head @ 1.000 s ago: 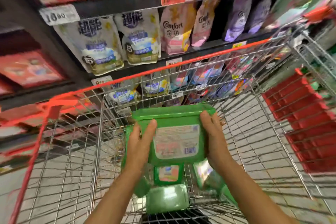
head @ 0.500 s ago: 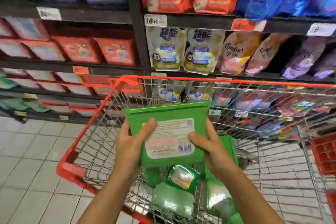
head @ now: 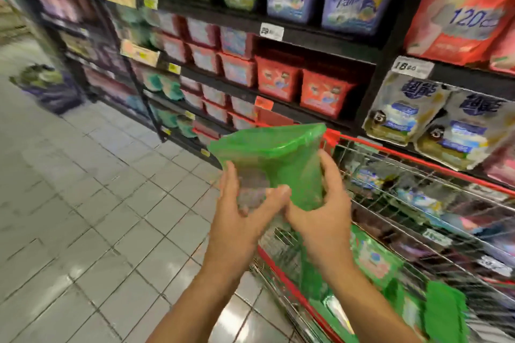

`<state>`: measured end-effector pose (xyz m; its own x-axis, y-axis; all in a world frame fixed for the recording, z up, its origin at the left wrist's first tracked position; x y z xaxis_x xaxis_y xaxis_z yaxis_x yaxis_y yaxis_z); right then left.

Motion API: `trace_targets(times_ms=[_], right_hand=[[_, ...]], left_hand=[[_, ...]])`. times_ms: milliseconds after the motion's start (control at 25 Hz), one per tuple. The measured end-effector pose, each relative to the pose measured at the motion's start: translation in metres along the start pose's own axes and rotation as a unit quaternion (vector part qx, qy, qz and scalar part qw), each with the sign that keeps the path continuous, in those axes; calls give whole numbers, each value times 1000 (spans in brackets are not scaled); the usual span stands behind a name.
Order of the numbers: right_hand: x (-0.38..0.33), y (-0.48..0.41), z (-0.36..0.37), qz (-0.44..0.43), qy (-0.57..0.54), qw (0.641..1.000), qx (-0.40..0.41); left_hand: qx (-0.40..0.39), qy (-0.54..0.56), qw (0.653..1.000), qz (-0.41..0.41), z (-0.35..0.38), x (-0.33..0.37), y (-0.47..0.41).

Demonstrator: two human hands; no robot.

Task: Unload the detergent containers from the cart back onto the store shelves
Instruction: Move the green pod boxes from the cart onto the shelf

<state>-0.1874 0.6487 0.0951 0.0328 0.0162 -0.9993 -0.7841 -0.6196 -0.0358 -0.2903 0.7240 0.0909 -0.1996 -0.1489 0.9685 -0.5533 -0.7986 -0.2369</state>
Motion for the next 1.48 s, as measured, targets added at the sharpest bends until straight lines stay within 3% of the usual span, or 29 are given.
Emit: trace_targets(times_ms=[80, 240, 360, 560, 640, 760, 840, 1000, 1120, 1480], right_hand=[[-1, 9, 40, -23, 7, 995, -97], [-3, 20, 115, -18, -27, 969, -246], [-6, 13, 159, -25, -45, 964, -263], [-1, -27, 203, 50, -15, 984, -173], [2, -42, 225, 107, -18, 968, -225], [6, -56, 256, 184, -109, 914, -345], [9, -65, 273, 192, -136, 897, -374], [19, -101, 293, 175, -165, 931, -274], [18, -142, 309, 128, -146, 957, -213], [-7, -261, 371, 86, -109, 968, -208]], left_hand=[[2, 84, 996, 31, -29, 9, -15], [36, 101, 992, 61, -108, 15, -41], [89, 129, 986, 61, -166, 15, -50], [82, 262, 962, -6, -240, 16, -53], [73, 302, 950, -24, -259, 16, -55], [61, 349, 934, -38, -277, 9, -64], [64, 346, 935, -49, -286, 3, -76], [91, 166, 982, -20, -313, -7, -124], [113, 68, 991, -24, -324, -18, -172], [116, 65, 991, -3, -336, -36, -307]])
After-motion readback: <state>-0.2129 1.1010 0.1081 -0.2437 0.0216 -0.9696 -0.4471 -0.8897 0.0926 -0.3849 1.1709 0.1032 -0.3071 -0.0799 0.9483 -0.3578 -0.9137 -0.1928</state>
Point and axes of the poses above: each hand's wrist, its own y-axis away from the middle knuckle, its own z-axis out of the palm, x = y × z, the point moved 3 cm from there along -y, towards the middle knuckle, and after that the axes turned 15 degrees about z, right-handed, at the moved point
